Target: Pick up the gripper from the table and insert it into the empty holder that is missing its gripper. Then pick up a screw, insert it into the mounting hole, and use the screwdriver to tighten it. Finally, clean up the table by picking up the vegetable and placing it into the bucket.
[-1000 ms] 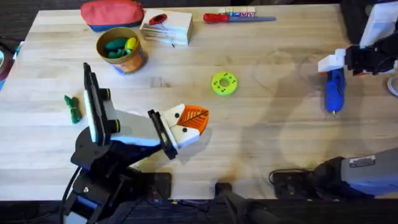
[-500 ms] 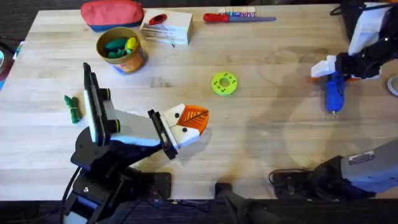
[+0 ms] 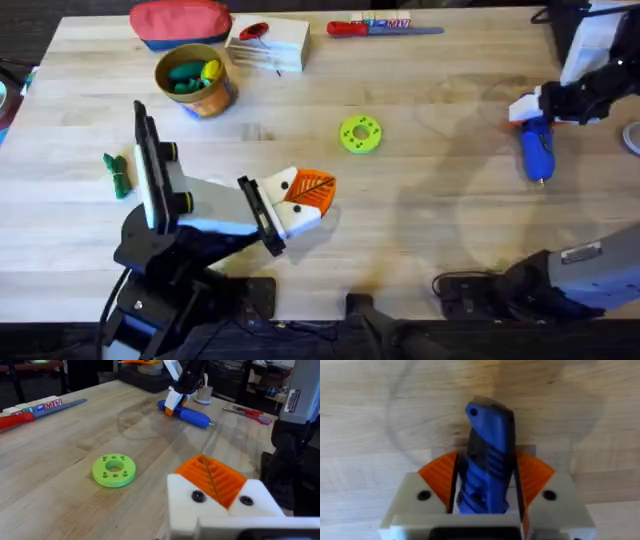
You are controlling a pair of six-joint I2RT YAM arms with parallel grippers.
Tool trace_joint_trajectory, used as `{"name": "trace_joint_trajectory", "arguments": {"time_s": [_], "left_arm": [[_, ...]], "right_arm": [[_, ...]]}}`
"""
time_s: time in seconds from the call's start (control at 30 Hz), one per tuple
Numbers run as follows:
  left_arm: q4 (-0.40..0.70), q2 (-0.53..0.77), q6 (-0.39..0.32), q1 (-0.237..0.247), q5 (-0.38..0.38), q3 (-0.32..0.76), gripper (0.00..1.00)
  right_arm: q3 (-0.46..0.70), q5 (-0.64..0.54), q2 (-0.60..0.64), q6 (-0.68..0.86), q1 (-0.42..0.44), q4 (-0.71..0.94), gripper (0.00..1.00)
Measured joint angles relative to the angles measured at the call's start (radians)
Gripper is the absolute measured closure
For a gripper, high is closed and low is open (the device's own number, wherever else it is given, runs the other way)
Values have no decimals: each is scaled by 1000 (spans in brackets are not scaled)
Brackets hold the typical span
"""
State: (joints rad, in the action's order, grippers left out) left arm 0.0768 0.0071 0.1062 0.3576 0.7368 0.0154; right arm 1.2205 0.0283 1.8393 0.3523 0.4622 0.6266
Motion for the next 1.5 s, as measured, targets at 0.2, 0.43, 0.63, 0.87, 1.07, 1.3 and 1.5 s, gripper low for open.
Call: {"name": "trace_joint_trajectory", "arguments": {"time_s": [0.2, 0.43, 0.63, 0.87, 1.07, 1.3, 1.5], "left_arm": [[0, 0, 0, 0, 0, 0, 995], [0, 0, 0, 0, 0, 0, 995], [0, 0, 0, 0, 0, 0, 995], [0, 0, 0, 0, 0, 0, 995], [0, 0, 0, 0, 0, 0, 995], [0, 0, 0, 0, 0, 0, 995], [0, 0, 0, 0, 0, 0, 995]], "right_arm": [[0, -6, 0, 3, 0, -9, 697], [4, -13, 2, 8, 1, -3, 979], [40, -12, 2, 8, 1, 91, 985], [147, -12, -4, -54, -1, 138, 986], [187, -13, -123, -145, -32, 197, 988], [202, -11, -386, -170, -171, 191, 990], [204, -8, -574, -174, -263, 219, 993]]}}
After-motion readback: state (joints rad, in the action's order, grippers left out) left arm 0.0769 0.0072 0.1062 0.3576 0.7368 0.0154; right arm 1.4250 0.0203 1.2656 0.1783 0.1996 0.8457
